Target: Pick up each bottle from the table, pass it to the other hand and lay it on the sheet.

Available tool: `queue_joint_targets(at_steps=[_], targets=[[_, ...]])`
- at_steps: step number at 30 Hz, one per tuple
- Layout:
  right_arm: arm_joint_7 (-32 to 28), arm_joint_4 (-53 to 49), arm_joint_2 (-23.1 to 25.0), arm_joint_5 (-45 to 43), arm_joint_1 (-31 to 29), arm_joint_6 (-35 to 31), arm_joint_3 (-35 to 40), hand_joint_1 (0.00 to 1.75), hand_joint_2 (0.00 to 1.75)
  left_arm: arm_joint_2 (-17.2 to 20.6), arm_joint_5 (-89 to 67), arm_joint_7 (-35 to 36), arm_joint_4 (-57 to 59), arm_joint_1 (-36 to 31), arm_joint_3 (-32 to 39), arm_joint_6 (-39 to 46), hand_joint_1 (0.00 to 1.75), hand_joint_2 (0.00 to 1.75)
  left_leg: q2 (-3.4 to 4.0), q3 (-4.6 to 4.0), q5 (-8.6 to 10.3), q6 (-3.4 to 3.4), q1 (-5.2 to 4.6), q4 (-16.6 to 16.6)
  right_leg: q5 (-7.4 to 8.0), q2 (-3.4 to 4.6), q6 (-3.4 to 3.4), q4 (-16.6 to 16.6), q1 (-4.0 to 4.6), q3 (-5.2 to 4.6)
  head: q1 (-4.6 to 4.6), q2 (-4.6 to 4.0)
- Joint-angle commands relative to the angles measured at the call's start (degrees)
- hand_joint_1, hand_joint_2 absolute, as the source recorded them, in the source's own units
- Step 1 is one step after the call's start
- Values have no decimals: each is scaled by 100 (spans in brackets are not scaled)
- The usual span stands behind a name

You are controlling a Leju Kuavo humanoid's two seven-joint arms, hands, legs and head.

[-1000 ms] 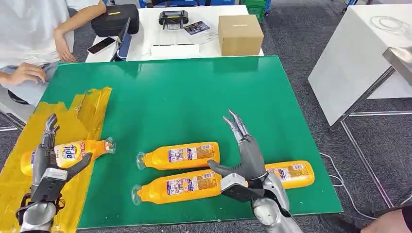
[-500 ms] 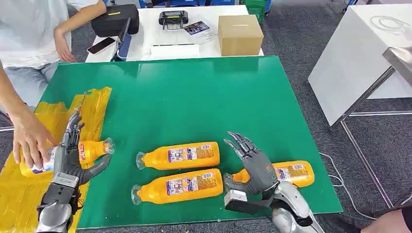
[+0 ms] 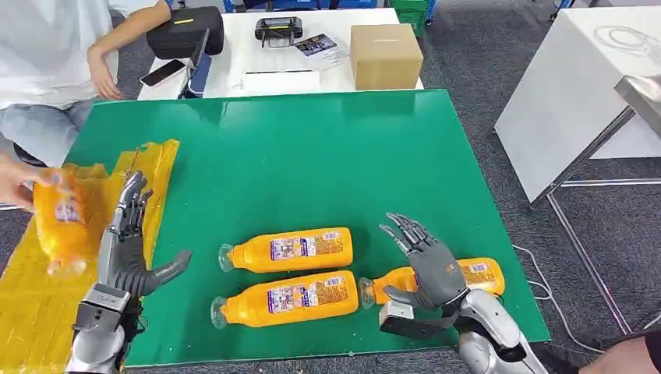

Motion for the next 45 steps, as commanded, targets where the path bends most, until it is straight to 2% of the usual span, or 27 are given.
queue_joint_targets(at_steps=[1,9,12,16,38,45], targets=[[228,411,-457,147,-353,420,-69,0,175,650,358,20,-477,-19,-964,199,0,175,4,18,-14,4,4,6,-11,-3,-6,-2,6,23,0,0],[160,483,-813,54,-387,724,-72,0,175,856,516,20,-621,-139,-1182,105,0,175,0,11,-6,3,0,1,-4,-5,-4,-4,4,16,0,0],[84,397,-1235,-58,-408,1069,88,0,175,1046,543,20,-768,-134,-1418,181,0,175,0,12,-11,3,0,6,-8,-6,-5,-2,5,18,-2,0],[-117,258,-1460,-253,-324,1248,141,0,175,1101,609,20,-700,-232,-1513,201,0,175,-4,14,-10,4,-3,2,-9,-9,-4,-3,2,20,-2,0],[-116,255,-1442,-252,-325,1247,163,0,175,1099,628,20,-686,-253,-1505,198,0,175,2,12,-8,4,-2,0,-4,-3,-5,-5,3,15,-2,0],[-79,362,-1605,-294,-291,1346,216,0,175,1075,727,20,-647,-348,-1484,131,0,175,-3,26,-18,6,2,6,-14,-11,-8,-6,8,35,-2,0]])
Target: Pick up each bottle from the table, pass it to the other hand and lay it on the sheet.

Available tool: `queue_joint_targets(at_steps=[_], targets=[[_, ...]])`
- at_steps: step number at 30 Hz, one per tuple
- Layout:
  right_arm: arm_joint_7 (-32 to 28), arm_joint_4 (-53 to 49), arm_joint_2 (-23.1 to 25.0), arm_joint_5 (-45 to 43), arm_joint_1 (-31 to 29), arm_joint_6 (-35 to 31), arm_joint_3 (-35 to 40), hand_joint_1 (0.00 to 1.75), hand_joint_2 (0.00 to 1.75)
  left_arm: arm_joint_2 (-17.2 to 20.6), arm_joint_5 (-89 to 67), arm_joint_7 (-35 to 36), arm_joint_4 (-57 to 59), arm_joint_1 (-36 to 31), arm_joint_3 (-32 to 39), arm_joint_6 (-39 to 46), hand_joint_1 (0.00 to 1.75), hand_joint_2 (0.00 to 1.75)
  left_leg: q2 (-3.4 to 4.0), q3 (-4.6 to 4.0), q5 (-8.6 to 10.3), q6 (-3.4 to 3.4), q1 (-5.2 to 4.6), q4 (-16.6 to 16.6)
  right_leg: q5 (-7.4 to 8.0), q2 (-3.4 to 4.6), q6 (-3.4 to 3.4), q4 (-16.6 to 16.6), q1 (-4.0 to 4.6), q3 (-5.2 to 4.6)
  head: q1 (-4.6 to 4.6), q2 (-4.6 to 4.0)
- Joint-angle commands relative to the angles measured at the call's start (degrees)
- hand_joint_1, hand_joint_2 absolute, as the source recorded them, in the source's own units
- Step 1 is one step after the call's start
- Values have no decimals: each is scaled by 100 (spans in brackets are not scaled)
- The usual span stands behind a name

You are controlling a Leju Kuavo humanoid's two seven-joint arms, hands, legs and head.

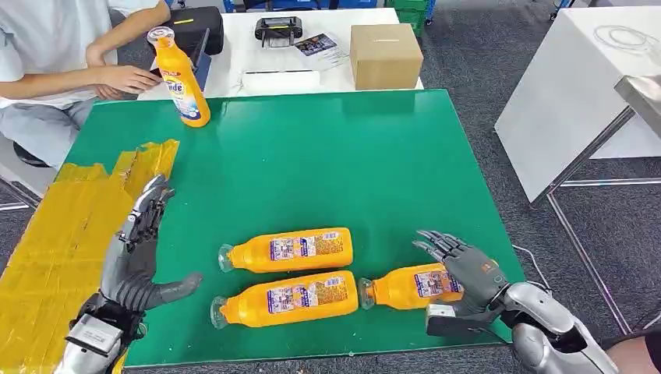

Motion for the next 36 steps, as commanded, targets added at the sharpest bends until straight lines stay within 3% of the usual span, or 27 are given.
queue_joint_targets(at_steps=[1,36], targets=[[40,241,-91,-42,-130,126,180,0,175,39,105,19,168,-256,-96,-66,0,175,-4,19,-9,3,3,0,-9,-10,-6,-6,5,25,-2,0],[1104,1196,-123,966,-154,64,237,0,175,-124,46,19,276,-254,-175,170,0,175,-5,22,-6,4,3,-5,-5,-11,-4,-13,4,28,-2,0]])
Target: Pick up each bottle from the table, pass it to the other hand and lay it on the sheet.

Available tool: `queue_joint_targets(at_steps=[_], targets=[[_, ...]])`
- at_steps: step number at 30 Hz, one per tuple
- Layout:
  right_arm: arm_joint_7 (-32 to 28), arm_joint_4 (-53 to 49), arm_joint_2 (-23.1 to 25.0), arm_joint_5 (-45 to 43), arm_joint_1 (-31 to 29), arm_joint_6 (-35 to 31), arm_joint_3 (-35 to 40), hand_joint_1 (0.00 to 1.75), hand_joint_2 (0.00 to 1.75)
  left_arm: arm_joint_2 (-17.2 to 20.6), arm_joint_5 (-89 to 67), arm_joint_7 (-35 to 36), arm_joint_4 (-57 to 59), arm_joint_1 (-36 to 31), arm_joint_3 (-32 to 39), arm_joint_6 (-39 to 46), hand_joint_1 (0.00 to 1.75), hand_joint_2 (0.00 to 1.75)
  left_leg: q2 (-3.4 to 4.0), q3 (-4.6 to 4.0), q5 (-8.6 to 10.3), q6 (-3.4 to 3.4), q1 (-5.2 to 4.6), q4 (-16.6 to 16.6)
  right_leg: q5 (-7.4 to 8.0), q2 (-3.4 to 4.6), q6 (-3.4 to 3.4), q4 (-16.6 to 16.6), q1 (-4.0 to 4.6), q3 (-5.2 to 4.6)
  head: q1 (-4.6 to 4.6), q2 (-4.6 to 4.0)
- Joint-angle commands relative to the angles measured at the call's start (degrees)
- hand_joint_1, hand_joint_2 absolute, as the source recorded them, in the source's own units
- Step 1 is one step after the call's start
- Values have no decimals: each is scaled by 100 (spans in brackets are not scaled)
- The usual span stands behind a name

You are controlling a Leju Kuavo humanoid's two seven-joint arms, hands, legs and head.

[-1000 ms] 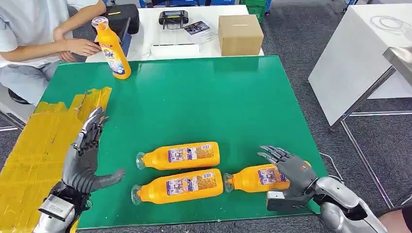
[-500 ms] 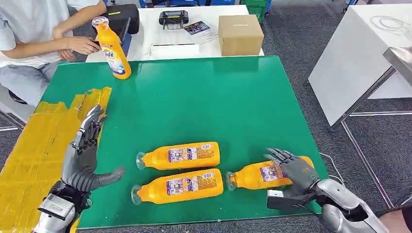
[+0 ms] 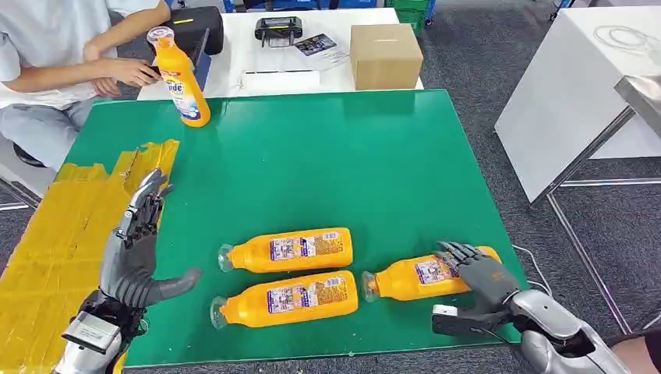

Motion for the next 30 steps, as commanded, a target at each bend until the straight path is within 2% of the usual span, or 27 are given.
queue_joint_targets(at_steps=[1,5,6,9,10,11,20,30], targets=[[229,714,118,291,-175,-1,114,0,175,-133,-14,19,281,-171,-109,38,0,175,-3,14,-3,2,3,-4,-2,-7,-3,-10,5,20,0,0],[560,1146,124,691,-284,140,198,0,175,-170,-106,19,355,-166,-127,184,0,175,-3,40,-10,6,7,-7,-6,-12,-7,-22,10,51,-2,0],[595,1207,136,718,-292,135,190,0,175,-176,-103,19,360,-164,-122,200,0,175,-4,20,-1,3,4,-7,0,-9,-3,-15,5,27,0,0],[825,1508,323,929,-345,-5,166,0,175,-196,-115,19,390,-131,-98,251,0,175,-1,30,-2,4,3,-7,1,-5,-3,-16,5,34,-2,0],[856,1624,370,980,-371,-14,158,21,175,-203,-169,19,414,-125,-106,289,0,175,3,47,-7,9,9,-11,3,-3,-6,-28,12,52,2,0],[857,1699,384,1029,-383,-25,149,175,175,-195,-217,19,413,-118,-139,337,0,175,6,48,-5,10,5,-12,4,-3,-4,-23,7,50,-4,0],[755,1728,369,1026,-335,-13,28,175,175,-139,-278,19,468,-106,-311,539,0,175,-7,86,-8,15,2,-9,-1,-14,-2,-24,4,87,0,0],[675,1747,398,1000,-325,12,-5,175,175,-116,-219,19,491,-125,-314,535,0,175,-9,91,-9,14,4,-7,-2,-14,-2,-25,6,94,0,0]])
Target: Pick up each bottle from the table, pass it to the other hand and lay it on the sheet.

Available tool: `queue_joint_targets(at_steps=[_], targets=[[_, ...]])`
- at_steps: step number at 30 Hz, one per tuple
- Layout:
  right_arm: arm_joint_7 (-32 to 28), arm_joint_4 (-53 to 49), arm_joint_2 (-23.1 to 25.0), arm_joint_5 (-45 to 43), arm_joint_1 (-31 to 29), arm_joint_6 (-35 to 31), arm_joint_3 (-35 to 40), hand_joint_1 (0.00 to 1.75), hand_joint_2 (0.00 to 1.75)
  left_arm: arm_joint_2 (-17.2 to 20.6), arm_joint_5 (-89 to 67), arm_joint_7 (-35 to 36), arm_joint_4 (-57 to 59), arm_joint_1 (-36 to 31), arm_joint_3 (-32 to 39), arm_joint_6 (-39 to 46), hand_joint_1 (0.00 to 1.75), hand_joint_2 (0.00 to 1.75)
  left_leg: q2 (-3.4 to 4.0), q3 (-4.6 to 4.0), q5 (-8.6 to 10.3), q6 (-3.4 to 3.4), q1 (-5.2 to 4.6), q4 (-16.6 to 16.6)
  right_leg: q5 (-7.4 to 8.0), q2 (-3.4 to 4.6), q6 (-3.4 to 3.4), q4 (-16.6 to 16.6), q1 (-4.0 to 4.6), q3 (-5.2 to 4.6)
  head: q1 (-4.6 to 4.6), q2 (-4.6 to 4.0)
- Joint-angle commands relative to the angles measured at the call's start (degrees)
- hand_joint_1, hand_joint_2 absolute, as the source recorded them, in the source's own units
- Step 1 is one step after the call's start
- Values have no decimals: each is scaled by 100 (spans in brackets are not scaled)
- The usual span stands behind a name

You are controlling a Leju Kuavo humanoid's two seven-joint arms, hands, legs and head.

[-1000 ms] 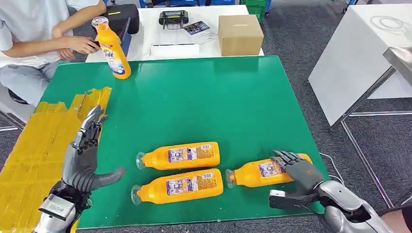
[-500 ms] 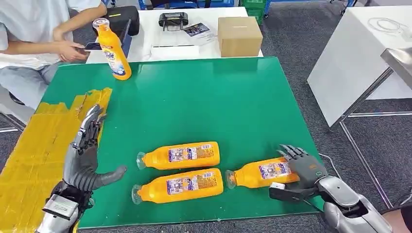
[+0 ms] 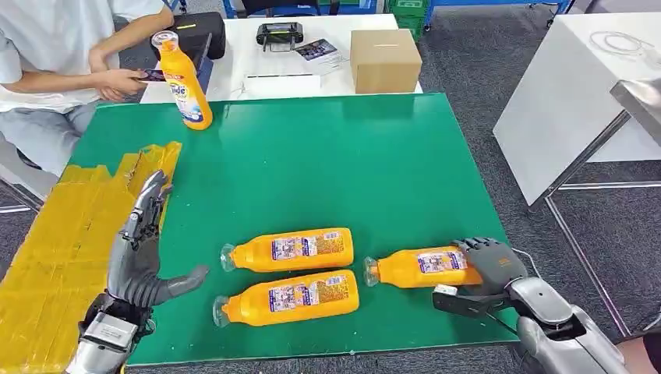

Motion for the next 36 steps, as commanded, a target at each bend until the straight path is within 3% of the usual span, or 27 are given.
queue_joint_targets(at_steps=[1,7,10,13,16,21,27,36], targets=[[-47,620,223,-8,153,86,13,175,175,-22,72,19,340,-132,-174,-9,0,175,-15,10,2,1,7,-11,0,-20,-7,-19,8,20,-2,0],[-108,460,288,-5,180,-208,-75,175,175,-18,61,19,341,-103,-147,-17,0,175,-15,6,3,2,9,-12,2,-23,-9,-24,11,18,0,0],[-366,-107,553,-212,356,-879,-388,175,175,31,30,19,214,55,-57,-20,0,175,-6,9,0,0,6,-10,1,-11,-6,-16,8,15,0,0],[-600,-785,645,-571,700,-1072,-714,175,175,37,22,19,222,106,38,-77,0,175,7,4,-3,-2,4,-9,1,2,-7,-10,5,10,0,0],[-902,-1214,674,-1129,1045,-1118,-1042,175,175,13,42,19,293,123,129,-104,0,175,-4,-6,-3,-2,2,-6,-3,-8,-7,-5,4,1,-2,0],[-929,-1431,548,-1244,1233,-1212,-1296,175,175,10,57,19,316,155,197,-104,0,175,-17,-24,-8,0,4,-3,-8,-19,-6,-5,5,-7,-2,0],[-1372,-2371,714,-2229,1850,-1262,-2403,175,175,11,64,19,172,423,441,-121,0,175,-23,-47,-9,3,-2,0,-13,-26,-4,1,1,-29,-2,0],[-1417,-2400,802,-2347,1859,-1224,-2448,175,175,9,79,19,162,439,456,-131,0,175,-21,-64,-4,3,-7,-4,-6,-23,-2,-2,-4,-49,-2,0]])
